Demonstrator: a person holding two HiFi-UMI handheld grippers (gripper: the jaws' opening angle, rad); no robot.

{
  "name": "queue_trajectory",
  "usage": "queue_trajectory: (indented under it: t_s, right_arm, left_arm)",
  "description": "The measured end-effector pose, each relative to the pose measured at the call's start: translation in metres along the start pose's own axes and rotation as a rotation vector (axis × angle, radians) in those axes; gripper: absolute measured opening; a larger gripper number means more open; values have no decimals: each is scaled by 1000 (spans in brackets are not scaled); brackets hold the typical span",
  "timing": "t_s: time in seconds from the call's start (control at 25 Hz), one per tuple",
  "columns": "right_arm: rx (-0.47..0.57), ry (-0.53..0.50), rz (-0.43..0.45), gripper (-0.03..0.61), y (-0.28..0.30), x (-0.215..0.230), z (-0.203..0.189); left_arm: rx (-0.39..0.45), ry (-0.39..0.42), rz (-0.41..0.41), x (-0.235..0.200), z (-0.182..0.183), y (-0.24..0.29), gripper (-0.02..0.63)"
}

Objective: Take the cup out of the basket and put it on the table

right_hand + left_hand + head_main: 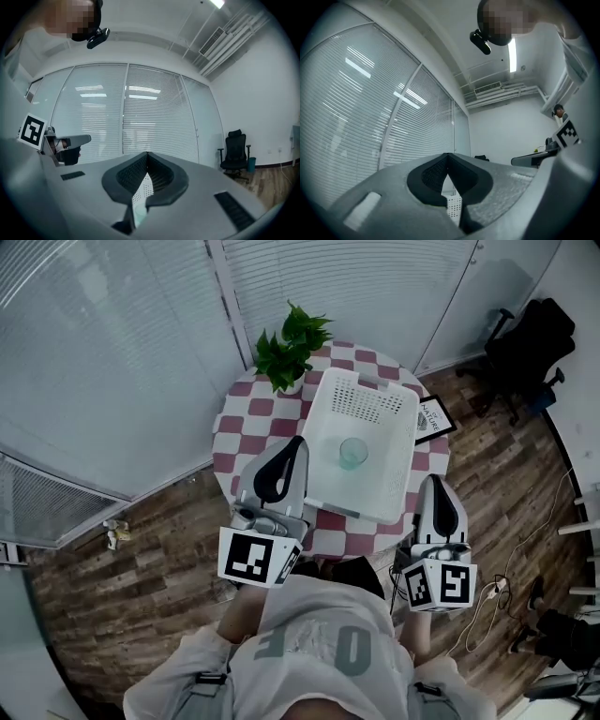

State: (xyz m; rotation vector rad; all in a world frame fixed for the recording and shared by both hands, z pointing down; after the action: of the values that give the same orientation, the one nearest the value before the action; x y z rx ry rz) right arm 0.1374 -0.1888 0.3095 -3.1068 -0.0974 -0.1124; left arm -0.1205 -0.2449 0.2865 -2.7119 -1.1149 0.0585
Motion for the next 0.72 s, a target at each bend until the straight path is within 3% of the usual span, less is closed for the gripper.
queue_trajectory:
  t_s: [0.2, 0.4, 0.52, 0.64, 0.72]
  right_arm:
    - [-55, 24, 8, 11, 25, 5, -11]
    - [-73, 41, 28, 11, 51, 28, -10]
    - [-91, 49, 33, 11, 66, 49, -14]
    - [-111, 82, 34, 11, 75, 64, -23]
    - [-125, 98, 28, 11, 76, 71, -31]
  left_arm:
    - [-67, -18, -15, -15, -14, 33, 3]
    - [-109, 35, -44, -20, -20, 76, 3]
    - [-148, 74, -109, -19, -23, 105, 7]
    - [-247, 73, -238, -21, -35, 134, 151]
    - [-352, 97, -343, -23, -51, 154, 205]
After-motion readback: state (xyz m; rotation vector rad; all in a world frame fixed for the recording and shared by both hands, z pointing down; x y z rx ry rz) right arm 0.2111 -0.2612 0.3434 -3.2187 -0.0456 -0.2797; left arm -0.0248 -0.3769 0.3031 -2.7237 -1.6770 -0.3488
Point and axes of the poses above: the fingertips, and each gripper's own axes: y forward along the fingers, x to its right, z out of its top, the point moved 9 cm from there along -y, backward along the fingers, and after that the axes turned 13 degrees about -z, right-handed, at the moved point
